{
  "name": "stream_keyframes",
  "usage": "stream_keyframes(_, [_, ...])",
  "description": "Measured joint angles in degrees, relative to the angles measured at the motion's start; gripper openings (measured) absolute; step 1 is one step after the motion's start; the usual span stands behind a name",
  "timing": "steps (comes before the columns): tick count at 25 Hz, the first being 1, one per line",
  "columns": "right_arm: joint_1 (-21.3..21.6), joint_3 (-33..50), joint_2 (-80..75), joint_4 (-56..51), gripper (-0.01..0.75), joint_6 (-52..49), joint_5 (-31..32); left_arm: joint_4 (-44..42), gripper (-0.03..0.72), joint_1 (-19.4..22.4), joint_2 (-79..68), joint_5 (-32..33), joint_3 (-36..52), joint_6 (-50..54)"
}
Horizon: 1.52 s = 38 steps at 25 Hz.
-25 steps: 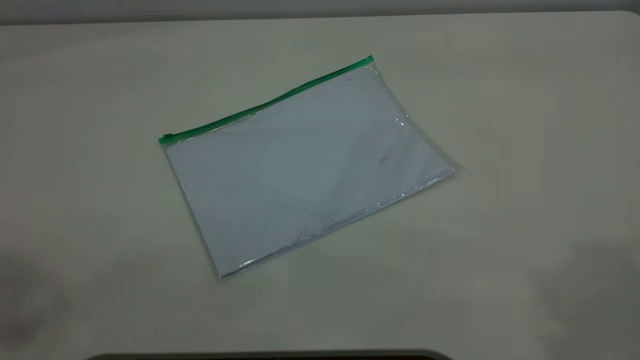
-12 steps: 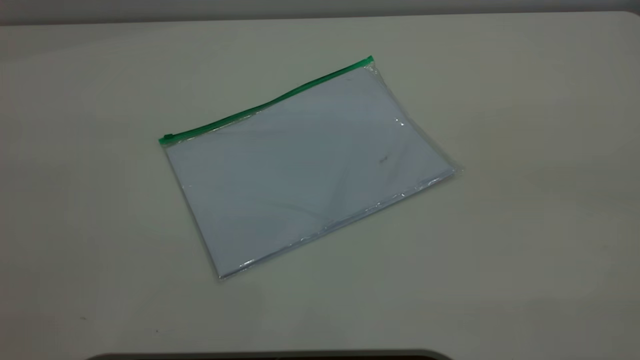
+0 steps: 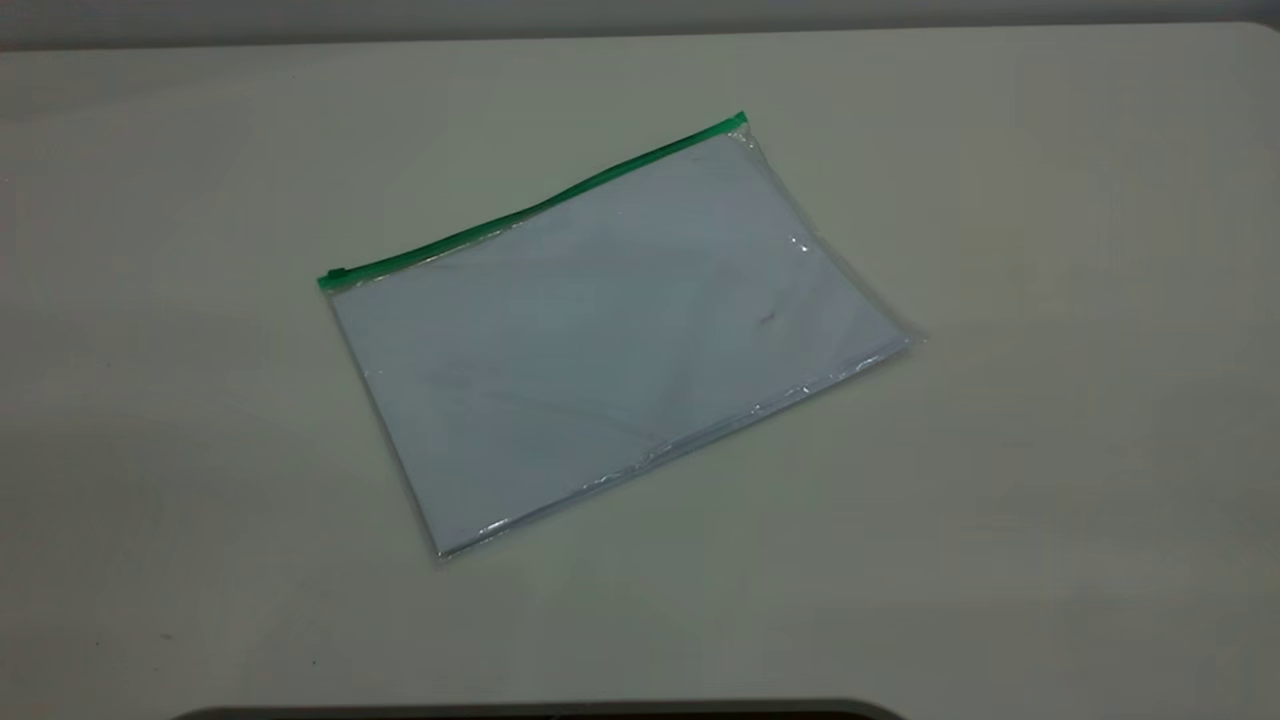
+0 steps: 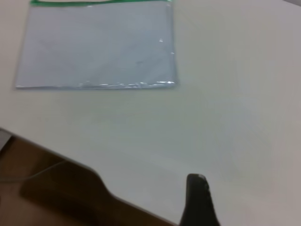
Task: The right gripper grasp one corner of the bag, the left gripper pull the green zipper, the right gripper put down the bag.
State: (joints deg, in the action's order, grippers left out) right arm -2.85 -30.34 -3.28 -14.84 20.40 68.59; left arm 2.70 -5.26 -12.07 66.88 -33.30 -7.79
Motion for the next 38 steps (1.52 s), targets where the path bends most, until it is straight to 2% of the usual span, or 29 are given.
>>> stream_keyframes(12, [0.00, 2.69, 4.21, 0.75, 0.575, -2.71, -2.73, 1.74, 0.590, 0.00, 0.00, -0.27, 3.48, -0.05])
stream_keyframes(30, [0.00, 2.69, 4.21, 0.79, 0.575, -2.83, -2.95, 1.78, 0.590, 0.00, 0.53, -1.86, 5.32, 0.07])
stream_keyframes(38, [0.00, 2.69, 4.21, 0.79, 0.575, -2.83, -2.99, 1.78, 0.590, 4.46, 11.71, -1.81, 5.32, 0.02])
